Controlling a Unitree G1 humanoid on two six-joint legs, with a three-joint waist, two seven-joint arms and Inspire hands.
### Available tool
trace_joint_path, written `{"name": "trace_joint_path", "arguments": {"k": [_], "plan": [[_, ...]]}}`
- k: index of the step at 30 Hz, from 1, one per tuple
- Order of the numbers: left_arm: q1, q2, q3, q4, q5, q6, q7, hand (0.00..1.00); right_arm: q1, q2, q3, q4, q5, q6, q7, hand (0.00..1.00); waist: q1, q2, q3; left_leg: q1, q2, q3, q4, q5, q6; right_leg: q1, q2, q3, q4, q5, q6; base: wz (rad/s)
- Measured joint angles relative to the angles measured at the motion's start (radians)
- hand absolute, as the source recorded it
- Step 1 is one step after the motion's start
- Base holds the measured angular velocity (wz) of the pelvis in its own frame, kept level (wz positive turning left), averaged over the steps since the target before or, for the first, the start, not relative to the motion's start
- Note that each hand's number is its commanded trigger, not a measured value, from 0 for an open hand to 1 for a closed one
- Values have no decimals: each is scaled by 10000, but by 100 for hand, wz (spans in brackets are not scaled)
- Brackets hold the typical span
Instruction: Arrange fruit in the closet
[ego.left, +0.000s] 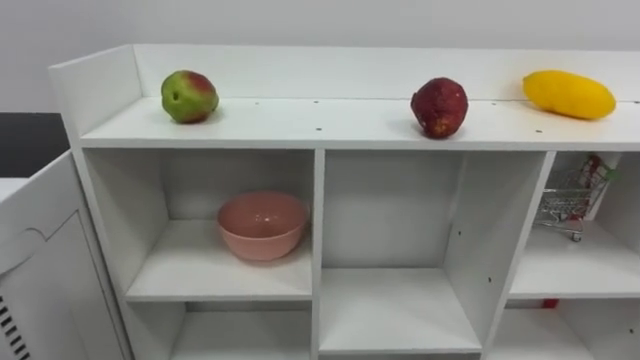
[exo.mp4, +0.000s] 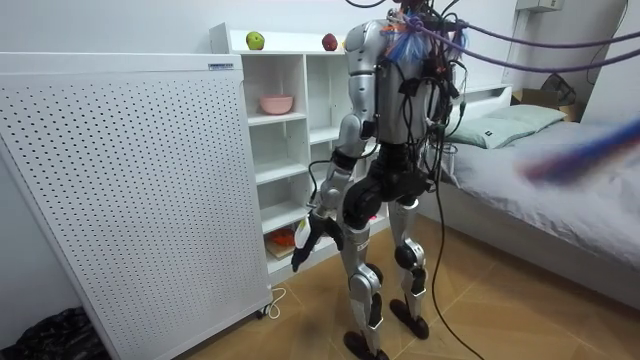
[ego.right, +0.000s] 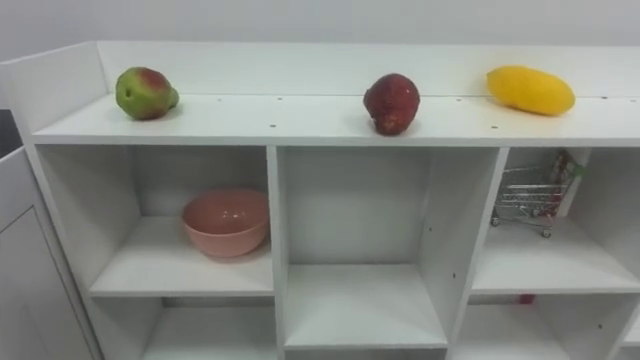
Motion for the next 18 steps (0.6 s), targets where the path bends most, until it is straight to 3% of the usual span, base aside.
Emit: {"name": "trace_joint_path", "arguments": {"k": [6,10,15,18], "plan": [[195,-38,-48,-4,-79,-63,82,0,-169,-24,21,-3277,-101,-270,-889,0,168,-48,9,46,7,12,-17,0,1,-75,3,15,123,0,1,-5],[283,-38,-352,-23,-67,-70,179,0,-253,-15,258,-5326,-1093,-324,-1404,0,339,28,-48,-30,5,-5,-20,1,1,-142,5,113,141,0,0,-6],[321,-48,-492,-20,-79,-245,189,0,-1150,-40,660,-6587,-1767,-735,-1443,0,331,113,-81,-18,12,-2,-12,2,1,-130,12,93,137,0,0,-3],[323,-79,-483,-23,-72,-263,179,0,-1563,-50,711,-7142,-1913,-762,-1430,0,401,97,-91,-1,12,-9,-10,3,2,-127,9,85,144,0,1,0]]}}
